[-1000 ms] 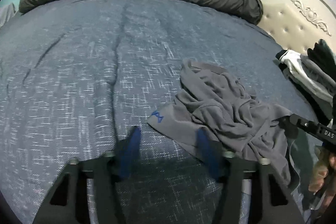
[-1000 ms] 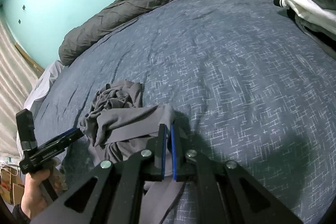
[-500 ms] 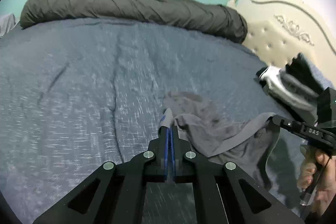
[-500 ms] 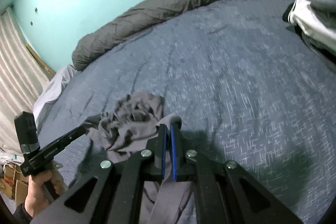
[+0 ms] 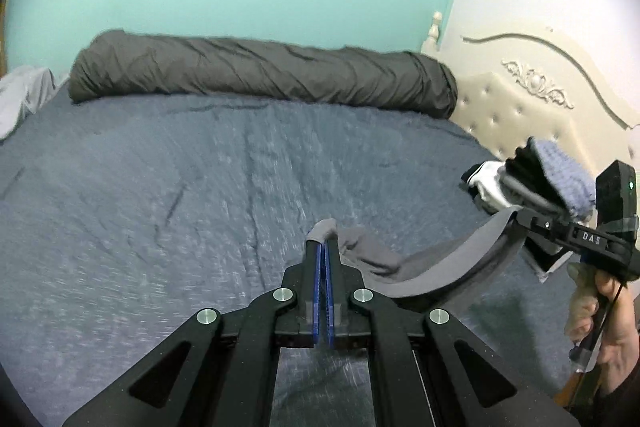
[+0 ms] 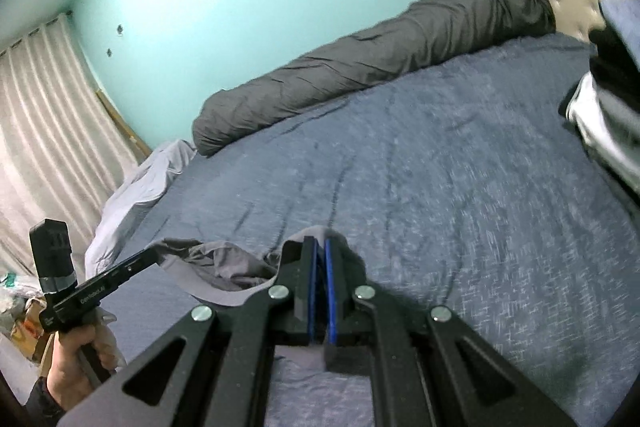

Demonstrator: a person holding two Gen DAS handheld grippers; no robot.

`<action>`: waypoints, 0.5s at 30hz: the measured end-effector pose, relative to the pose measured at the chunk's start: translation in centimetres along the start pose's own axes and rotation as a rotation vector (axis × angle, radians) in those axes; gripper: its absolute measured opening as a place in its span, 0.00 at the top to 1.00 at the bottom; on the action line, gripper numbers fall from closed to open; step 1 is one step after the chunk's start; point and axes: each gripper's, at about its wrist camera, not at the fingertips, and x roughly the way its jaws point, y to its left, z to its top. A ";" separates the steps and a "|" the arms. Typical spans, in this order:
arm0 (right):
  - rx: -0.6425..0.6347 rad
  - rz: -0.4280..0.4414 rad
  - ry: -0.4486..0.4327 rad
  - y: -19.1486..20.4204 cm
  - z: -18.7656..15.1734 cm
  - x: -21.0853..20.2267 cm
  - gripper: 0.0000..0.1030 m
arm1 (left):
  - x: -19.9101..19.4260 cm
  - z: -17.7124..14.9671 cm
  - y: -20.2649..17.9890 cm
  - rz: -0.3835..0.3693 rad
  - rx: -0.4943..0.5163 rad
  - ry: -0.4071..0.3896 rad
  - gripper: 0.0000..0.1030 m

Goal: Fold clothes
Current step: 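Grasp the waistband with the left gripper while the right gripper holds the briefs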

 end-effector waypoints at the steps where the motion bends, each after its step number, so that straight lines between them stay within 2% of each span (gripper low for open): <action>1: -0.012 -0.001 -0.001 0.6 0.4 -0.8 0.96 | -1.0 0.3 -0.2 0.003 0.003 -0.006 0.99; 5: -0.046 0.012 0.003 2.8 1.8 -3.7 0.96 | -4.4 1.1 -0.4 0.008 0.002 -0.015 0.99; 8: -0.071 -0.002 0.029 3.7 2.2 -3.7 0.96 | -4.7 1.0 -0.1 0.020 0.002 0.015 0.99; 12: -0.086 -0.030 0.082 3.9 2.1 -1.8 0.96 | -1.5 0.3 1.1 0.038 -0.019 0.087 0.99; 15: -0.091 -0.066 0.133 2.6 1.5 1.5 0.96 | 1.3 0.0 1.9 0.051 -0.026 0.121 0.99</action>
